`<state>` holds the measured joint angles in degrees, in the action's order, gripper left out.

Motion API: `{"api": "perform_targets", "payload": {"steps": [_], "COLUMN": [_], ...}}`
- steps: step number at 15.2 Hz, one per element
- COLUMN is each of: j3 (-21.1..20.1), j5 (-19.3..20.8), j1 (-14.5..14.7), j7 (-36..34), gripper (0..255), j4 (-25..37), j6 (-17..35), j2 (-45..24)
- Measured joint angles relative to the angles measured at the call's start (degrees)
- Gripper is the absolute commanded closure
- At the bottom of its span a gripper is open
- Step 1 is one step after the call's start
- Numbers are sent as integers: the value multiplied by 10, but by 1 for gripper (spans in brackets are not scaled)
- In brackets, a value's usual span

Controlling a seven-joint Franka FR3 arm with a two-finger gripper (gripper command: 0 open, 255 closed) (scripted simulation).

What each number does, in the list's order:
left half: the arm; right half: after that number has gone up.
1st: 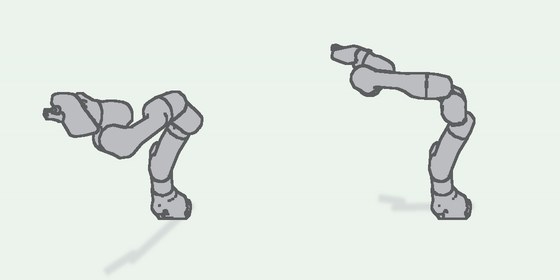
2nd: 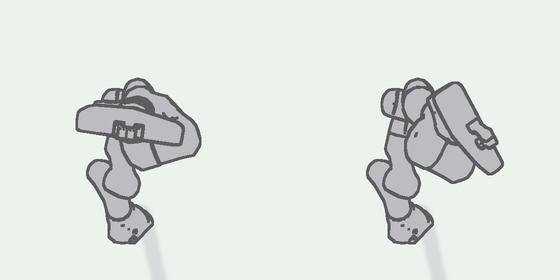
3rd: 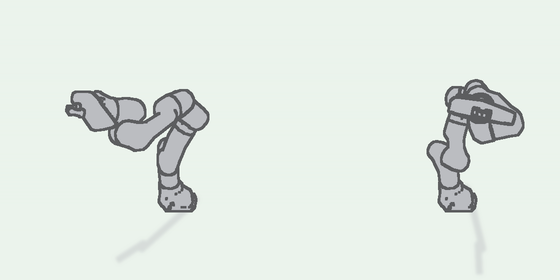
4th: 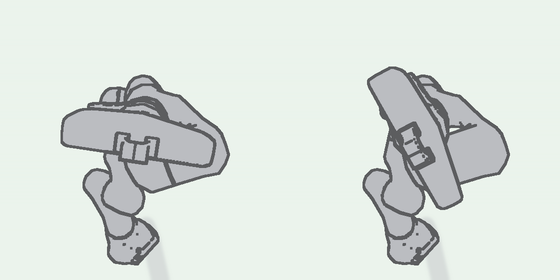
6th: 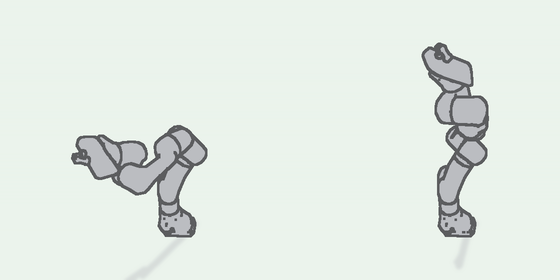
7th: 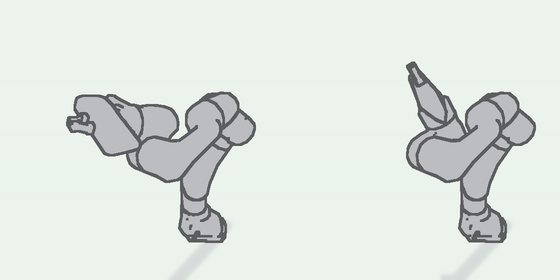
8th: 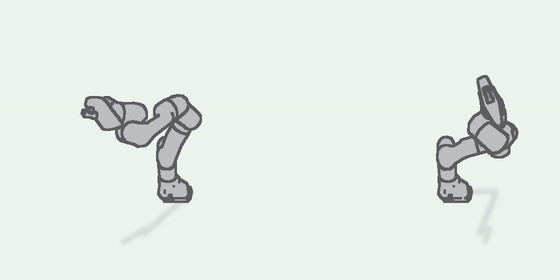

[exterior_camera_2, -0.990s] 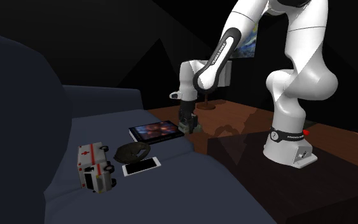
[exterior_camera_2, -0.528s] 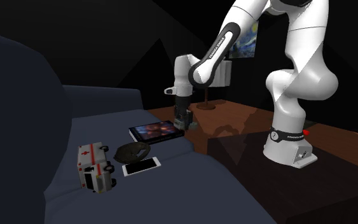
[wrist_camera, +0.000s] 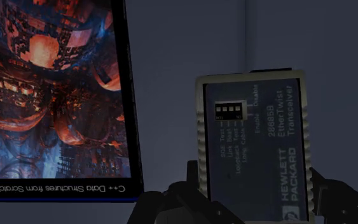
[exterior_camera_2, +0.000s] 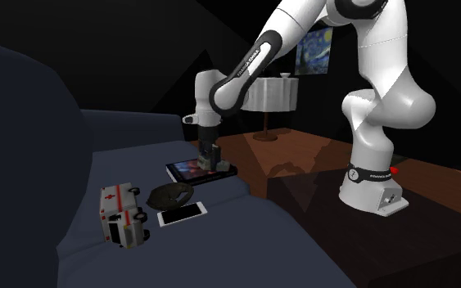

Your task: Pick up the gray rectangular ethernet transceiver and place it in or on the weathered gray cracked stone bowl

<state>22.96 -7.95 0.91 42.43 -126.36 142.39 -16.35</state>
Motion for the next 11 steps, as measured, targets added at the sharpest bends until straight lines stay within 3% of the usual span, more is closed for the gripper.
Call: {"api": "perform_targets", "payload": {"steps": [7,11], "j3": [-30,-46], "j5": [-33,-46], "j1": [-7,-21], "j7": [-20,-37], "gripper": [255,255], "j4": [189,341], "j6": [-72,-132], "j2": [-123,-217]}}
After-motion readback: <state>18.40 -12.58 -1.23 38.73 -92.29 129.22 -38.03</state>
